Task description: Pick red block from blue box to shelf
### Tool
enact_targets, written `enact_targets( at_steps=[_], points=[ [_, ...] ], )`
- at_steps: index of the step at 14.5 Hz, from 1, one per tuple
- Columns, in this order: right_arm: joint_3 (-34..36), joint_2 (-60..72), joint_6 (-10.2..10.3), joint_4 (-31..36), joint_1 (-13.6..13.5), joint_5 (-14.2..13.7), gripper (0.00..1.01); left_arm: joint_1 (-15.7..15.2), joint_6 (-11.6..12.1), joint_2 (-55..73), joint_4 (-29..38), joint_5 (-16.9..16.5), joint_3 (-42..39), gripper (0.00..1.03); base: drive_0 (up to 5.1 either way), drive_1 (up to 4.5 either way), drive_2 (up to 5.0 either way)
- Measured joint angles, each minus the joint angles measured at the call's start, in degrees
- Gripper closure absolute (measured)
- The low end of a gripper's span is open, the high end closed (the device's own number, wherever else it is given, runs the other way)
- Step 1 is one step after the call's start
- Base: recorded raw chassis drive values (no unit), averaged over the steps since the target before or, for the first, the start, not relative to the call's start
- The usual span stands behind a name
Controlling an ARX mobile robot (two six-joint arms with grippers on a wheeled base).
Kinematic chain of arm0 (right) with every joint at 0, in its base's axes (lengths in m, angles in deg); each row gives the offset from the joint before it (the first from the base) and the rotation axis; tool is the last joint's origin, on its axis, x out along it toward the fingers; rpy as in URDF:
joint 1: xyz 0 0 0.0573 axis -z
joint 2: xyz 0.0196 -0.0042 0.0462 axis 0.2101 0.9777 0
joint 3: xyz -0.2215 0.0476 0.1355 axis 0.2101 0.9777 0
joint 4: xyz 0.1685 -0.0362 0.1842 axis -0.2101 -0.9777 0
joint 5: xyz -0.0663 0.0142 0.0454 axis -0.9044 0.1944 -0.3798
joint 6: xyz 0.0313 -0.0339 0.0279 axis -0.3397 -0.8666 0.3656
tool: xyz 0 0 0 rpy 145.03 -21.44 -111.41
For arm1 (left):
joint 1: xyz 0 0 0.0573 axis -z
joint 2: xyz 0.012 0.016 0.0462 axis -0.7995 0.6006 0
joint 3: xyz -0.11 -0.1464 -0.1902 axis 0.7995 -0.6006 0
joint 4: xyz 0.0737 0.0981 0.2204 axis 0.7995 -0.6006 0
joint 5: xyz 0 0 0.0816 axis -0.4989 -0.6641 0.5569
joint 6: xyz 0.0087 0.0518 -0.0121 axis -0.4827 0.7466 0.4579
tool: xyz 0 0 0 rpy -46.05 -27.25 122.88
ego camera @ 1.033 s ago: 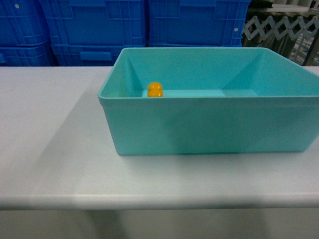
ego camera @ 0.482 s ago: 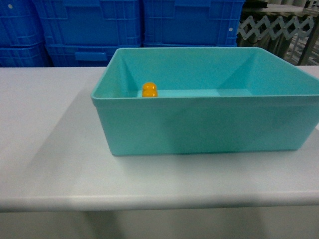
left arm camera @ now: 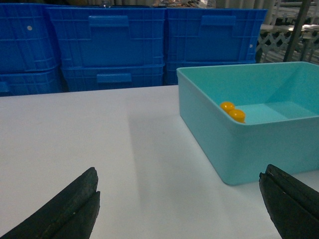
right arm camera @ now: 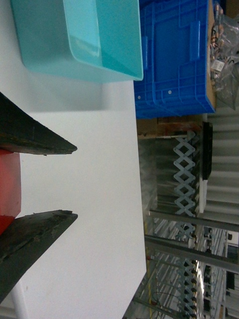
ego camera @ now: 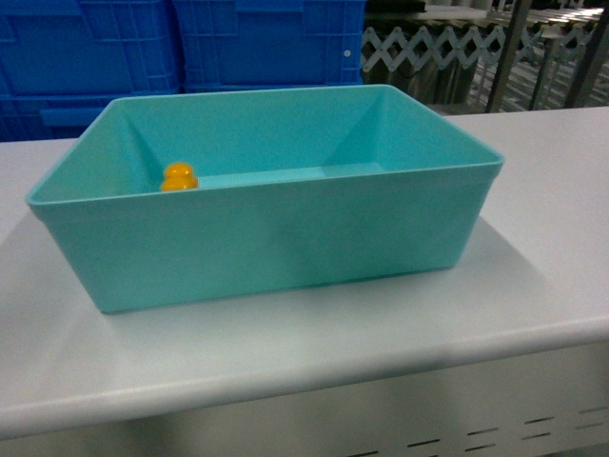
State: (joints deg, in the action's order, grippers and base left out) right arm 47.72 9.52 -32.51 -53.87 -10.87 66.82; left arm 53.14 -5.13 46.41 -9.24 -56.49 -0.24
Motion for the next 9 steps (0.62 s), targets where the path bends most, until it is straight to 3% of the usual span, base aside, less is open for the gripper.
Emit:
enact_targets(
  at_steps=[9],
  points=[
    [0.0,0.0,0.0,0.0,0.0,0.0,0.73,0.0,0.0,0.0,0.0,0.0,0.0,0.05,-1.6,-1.6,-1.6]
  ],
)
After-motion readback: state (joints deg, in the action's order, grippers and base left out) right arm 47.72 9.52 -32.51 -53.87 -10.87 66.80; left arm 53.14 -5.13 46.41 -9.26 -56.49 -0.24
